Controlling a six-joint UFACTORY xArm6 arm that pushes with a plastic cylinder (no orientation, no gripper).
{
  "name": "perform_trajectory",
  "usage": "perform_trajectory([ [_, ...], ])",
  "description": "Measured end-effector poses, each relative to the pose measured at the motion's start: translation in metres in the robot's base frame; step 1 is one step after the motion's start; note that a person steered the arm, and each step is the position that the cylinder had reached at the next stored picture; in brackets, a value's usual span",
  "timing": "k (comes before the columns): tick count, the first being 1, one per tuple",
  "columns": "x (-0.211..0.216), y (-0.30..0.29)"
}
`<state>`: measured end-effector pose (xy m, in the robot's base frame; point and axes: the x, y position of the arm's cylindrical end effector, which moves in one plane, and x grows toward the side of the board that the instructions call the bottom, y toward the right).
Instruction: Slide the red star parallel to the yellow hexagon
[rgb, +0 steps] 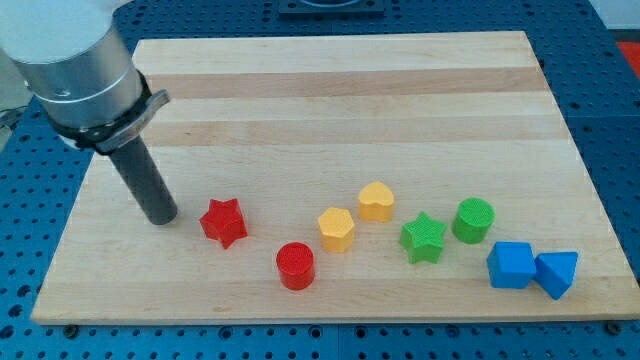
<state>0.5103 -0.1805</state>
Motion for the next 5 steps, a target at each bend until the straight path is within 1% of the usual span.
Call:
perform_trajectory([
  [1,0.0,0.054],
  [2,0.0,0.094],
  [3,0.0,0.102],
  [4,-0.016,0.091],
  [5,-0.017,0.047],
])
